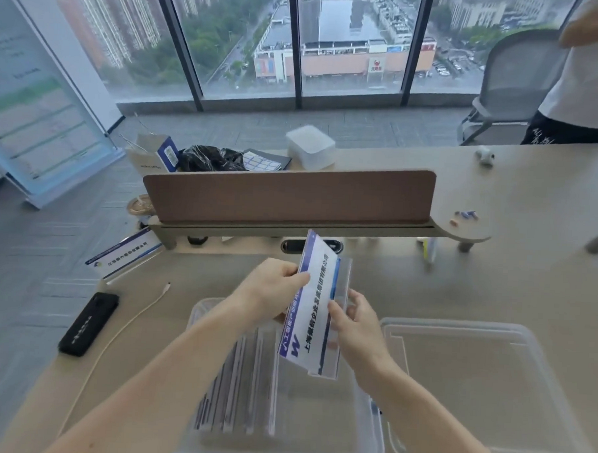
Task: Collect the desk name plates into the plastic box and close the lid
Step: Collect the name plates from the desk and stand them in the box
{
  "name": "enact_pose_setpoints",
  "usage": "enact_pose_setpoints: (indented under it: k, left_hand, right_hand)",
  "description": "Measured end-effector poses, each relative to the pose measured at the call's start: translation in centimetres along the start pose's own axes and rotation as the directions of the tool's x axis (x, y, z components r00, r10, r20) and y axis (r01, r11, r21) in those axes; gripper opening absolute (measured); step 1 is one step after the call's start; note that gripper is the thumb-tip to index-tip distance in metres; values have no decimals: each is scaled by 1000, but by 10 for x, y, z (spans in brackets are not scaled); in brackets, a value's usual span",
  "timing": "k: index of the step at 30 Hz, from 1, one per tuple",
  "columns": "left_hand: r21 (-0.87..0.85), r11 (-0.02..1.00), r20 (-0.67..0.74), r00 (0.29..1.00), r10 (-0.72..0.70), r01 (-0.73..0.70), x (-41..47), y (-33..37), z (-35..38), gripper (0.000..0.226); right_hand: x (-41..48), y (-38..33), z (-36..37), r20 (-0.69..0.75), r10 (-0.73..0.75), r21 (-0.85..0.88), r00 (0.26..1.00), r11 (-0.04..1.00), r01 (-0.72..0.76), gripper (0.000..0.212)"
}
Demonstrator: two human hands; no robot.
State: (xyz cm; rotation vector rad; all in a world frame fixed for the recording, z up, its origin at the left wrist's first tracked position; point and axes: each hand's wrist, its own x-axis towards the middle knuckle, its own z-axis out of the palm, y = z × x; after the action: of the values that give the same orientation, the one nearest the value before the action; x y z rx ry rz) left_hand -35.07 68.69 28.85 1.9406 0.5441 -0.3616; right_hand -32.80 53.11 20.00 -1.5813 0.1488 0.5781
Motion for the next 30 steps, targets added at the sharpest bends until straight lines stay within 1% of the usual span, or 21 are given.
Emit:
enact_pose_setpoints:
  k: [3, 8, 9, 11, 12, 14, 16, 17, 18, 19, 20, 23, 25, 26, 30]
  left_hand:
    - [26, 998, 15, 998, -64, 63, -3, -23, 11, 30]
    - [-9, 992, 66, 990, -127, 128, 1, -71, 29, 23]
    - [-10, 989, 72, 987, -144, 145, 3, -82, 33, 23]
    - [-6, 986, 75, 984, -163, 164, 10, -102, 41, 21]
    - [11, 986, 71, 983, -167, 167, 14, -114, 46, 21]
    - [81, 983, 52, 984, -171, 166, 24, -136, 59, 21]
    - [125, 976, 39, 982, -187, 181, 35, -157, 74, 19]
    - [158, 970, 27, 981, -192, 185, 40, -166, 82, 19]
    - [200, 962, 7, 981, -193, 188, 46, -173, 89, 20]
    - [232, 953, -13, 980, -197, 195, 51, -178, 95, 22]
    - [243, 948, -29, 979, -204, 205, 55, -183, 101, 25]
    - [216, 948, -43, 973, -228, 232, 67, -195, 110, 31]
    - [209, 947, -47, 970, -238, 242, 72, -199, 111, 29]
    - [212, 946, -52, 969, -240, 245, 75, -200, 111, 29]
    - [249, 939, -69, 972, -226, 236, 82, -203, 111, 37]
  right_hand:
    - [-5, 24, 3, 56, 89, -33, 994, 996, -87, 33]
    - [-2, 74, 7, 122, 215, -103, 969, 974, -203, 51]
    - [0, 86, 8, 124, 237, -119, 963, 968, -223, 48]
    - [6, 105, 11, 123, 266, -167, 956, 955, -244, 36]
    - [12, 118, 13, 124, 277, -198, 953, 948, -250, 35]
    - [19, 136, 16, 109, 306, -280, 946, 922, -266, 34]
    - [23, 139, 20, 101, 344, -350, 934, 891, -290, 22]
    - [26, 140, 21, 101, 358, -366, 928, 881, -300, 22]
    - [29, 141, 23, 95, 370, -365, 924, 876, -314, 25]
    - [33, 143, 23, 85, 381, -371, 921, 870, -326, 38]
    - [37, 147, 23, 68, 392, -373, 918, 863, -341, 45]
    - [54, 166, 28, 44, 410, -401, 911, 842, -360, 43]
    - [66, 176, 30, 24, 437, -410, 899, 824, -390, 54]
    - [72, 182, 29, 17, 441, -420, 897, 818, -394, 57]
    - [84, 190, 30, 12, 444, -442, 896, 806, -394, 55]
